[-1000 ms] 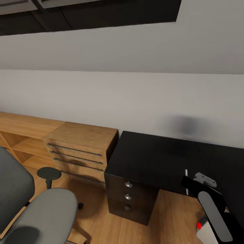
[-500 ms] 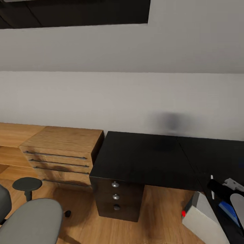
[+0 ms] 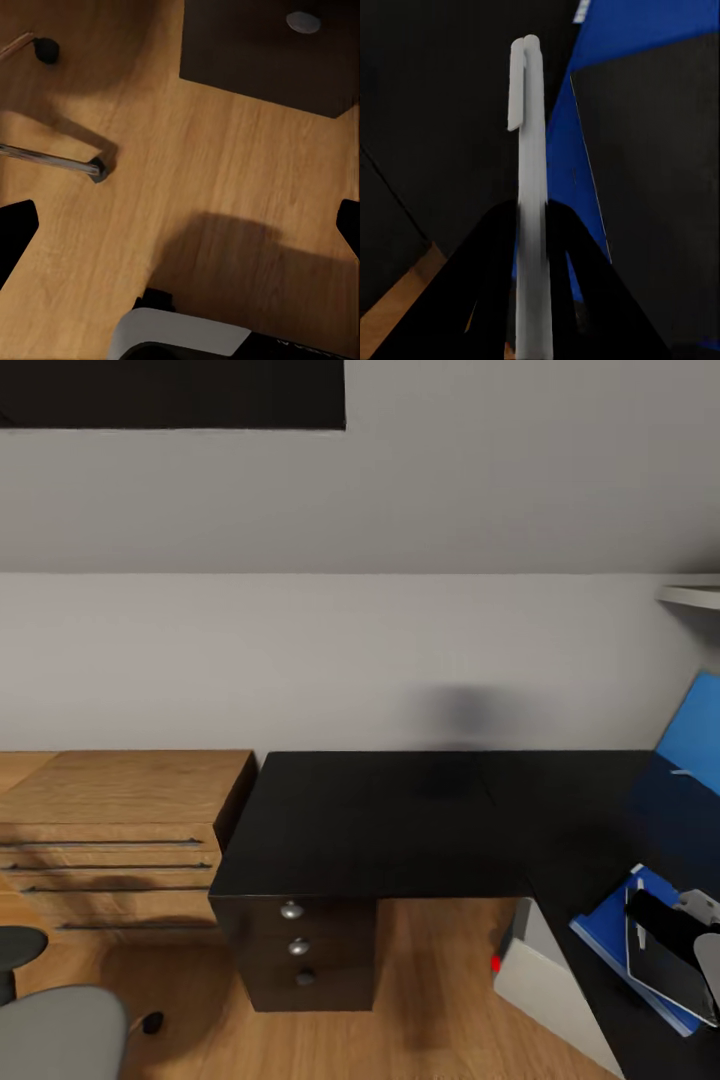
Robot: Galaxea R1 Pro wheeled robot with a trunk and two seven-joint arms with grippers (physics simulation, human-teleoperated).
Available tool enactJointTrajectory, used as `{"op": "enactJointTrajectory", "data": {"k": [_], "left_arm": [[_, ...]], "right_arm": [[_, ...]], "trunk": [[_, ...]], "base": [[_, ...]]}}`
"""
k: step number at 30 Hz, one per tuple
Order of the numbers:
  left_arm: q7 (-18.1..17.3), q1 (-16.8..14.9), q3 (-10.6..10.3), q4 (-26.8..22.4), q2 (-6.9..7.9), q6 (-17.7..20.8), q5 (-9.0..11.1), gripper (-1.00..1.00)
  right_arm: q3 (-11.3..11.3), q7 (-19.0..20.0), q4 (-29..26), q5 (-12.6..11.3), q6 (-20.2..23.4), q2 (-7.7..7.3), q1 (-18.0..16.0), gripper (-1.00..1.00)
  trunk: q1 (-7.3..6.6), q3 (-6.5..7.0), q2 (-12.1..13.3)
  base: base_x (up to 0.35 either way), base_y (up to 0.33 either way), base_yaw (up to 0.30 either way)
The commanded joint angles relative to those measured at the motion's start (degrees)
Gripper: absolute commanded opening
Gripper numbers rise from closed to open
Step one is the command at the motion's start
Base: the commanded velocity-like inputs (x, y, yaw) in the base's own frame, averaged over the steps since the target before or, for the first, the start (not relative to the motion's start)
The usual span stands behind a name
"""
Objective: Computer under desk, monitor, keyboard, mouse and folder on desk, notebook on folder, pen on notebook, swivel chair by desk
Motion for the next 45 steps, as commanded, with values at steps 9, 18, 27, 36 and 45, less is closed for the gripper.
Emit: {"op": "enactJointTrajectory", "data": {"k": [9,18,27,36,45], "left_arm": [[-0.2,0.0,0.1,-0.2,-0.05,0.0,0.5,1.00],[-0.2,0.0,0.2,-0.4,-0.05,-0.2,0.5,1.00],[-0.2,0.0,0.2,-0.4,-0.05,-0.2,0.5,1.00],[-0.2,0.0,0.2,-0.4,-0.05,-0.2,0.5,1.00],[-0.2,0.0,0.2,-0.4,-0.05,-0.4,0.5,1.00]], "right_arm": [[0.3,-0.5,0.2,3.4,-0.6,0.15,-0.1,-1.00],[0.8,-0.4,1.6,4.3,-3.3,0.43,-0.1,-1.00],[4.8,-0.3,4.9,4.9,-10.1,0.44,-0.1,-1.00],[8.6,-0.3,7.5,9.9,-15.4,0.43,-0.2,-1.00],[8.8,-0.2,15.1,10.2,-17.7,0.28,-1.1,-1.00]], "trunk": [[0.01,-0.05,0.0],[0.01,-0.05,0.0],[0.01,-0.05,0.0],[0.01,-0.05,0.0],[0.01,-0.05,0.0]], "base": [[0.000,-0.052,-0.297],[0.000,-0.001,-0.119],[0.000,0.000,-0.001],[0.106,0.000,0.000],[0.124,0.000,0.000]]}}
